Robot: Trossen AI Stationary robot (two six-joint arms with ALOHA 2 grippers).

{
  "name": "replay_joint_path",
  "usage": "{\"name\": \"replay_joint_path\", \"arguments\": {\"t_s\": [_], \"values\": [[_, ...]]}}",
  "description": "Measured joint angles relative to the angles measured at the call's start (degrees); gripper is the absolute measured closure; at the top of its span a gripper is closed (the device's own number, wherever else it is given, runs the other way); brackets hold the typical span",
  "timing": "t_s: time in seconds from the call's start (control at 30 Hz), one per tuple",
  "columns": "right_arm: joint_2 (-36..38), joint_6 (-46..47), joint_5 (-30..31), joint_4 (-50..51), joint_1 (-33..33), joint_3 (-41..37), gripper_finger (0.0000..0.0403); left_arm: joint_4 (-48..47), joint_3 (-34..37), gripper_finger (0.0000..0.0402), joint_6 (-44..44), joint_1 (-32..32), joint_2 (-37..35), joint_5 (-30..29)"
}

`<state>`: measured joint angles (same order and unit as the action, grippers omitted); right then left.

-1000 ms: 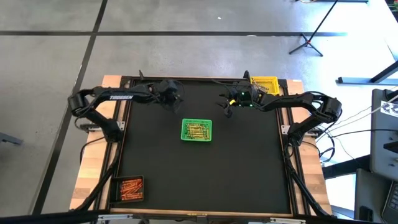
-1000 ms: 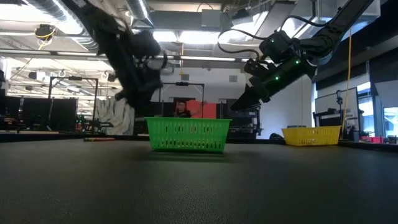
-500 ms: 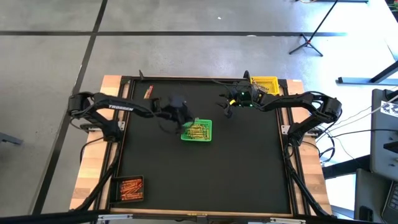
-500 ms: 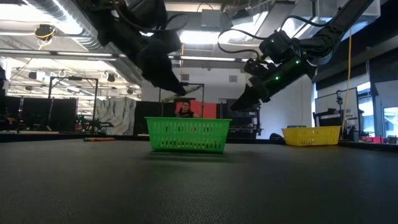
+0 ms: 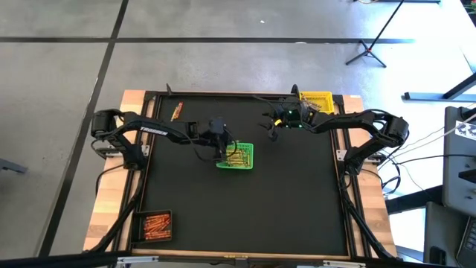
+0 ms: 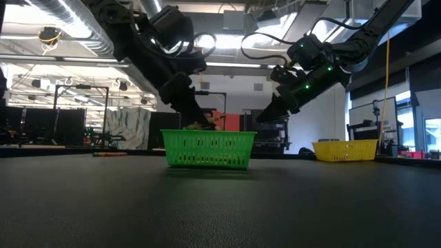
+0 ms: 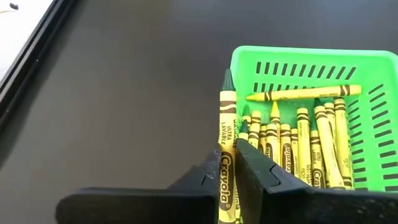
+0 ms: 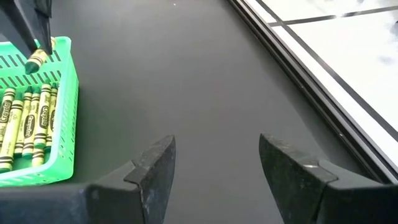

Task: Sort crayons
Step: Put the green crayon into the green bin, then put the orange crayon into the black bin

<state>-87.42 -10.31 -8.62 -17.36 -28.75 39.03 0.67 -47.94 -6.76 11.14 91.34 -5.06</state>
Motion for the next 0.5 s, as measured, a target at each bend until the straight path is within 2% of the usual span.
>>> {"name": "replay_joint_path", "arguments": {"t_s": [0.2, 0.33, 0.5], "values": [[0.00, 0.00, 0.00, 0.00, 0.00, 0.00, 0.0172, -0.24, 0.00, 0.0337, 0.68, 0.38, -0.10, 0.30], [0.00, 0.00, 0.02, 0.06, -0.02, 0.00, 0.0172, -2.10, -0.01, 0.0297, 1.09, 0.35, -3.24, 0.35], [0.00, 0.00, 0.02, 0.41, -0.01, 0.00, 0.0172, -8.21, -0.02, 0.0282, 2.53, 0.78, -10.07, -4.63]]}}
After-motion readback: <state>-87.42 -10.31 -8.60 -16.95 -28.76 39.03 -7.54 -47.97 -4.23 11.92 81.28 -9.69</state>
